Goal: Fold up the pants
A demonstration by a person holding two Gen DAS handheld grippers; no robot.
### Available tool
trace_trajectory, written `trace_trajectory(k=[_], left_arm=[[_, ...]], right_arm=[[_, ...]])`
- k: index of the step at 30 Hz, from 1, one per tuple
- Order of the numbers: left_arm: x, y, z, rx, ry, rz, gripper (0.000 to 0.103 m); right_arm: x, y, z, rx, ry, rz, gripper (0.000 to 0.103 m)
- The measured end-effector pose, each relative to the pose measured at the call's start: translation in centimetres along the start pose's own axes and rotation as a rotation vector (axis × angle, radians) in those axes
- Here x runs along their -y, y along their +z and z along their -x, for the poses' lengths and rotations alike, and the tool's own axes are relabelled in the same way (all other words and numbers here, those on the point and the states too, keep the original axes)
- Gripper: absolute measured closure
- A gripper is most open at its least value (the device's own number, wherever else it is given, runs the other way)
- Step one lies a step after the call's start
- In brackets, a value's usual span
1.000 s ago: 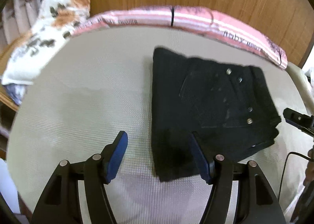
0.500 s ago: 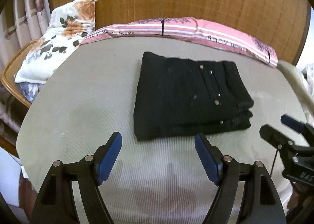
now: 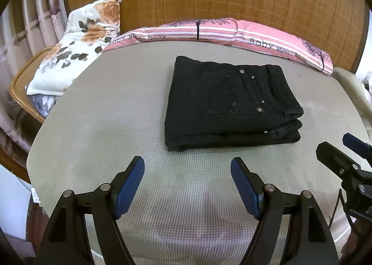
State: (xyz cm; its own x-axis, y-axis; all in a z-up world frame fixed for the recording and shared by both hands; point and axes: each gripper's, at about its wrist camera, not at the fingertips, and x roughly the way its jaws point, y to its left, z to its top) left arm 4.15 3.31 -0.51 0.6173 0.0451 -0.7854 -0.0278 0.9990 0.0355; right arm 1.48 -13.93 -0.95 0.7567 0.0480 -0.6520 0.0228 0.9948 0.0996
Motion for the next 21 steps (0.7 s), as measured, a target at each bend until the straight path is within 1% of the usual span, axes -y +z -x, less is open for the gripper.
trace_trajectory(k=[21], left_arm=[[0.34,-0.6,0.24,0.002,0.015,0.004,0.026]], right_arm=[[-0.29,-0.86,-0.83,-0.05,0.005,-0.005,0.008]])
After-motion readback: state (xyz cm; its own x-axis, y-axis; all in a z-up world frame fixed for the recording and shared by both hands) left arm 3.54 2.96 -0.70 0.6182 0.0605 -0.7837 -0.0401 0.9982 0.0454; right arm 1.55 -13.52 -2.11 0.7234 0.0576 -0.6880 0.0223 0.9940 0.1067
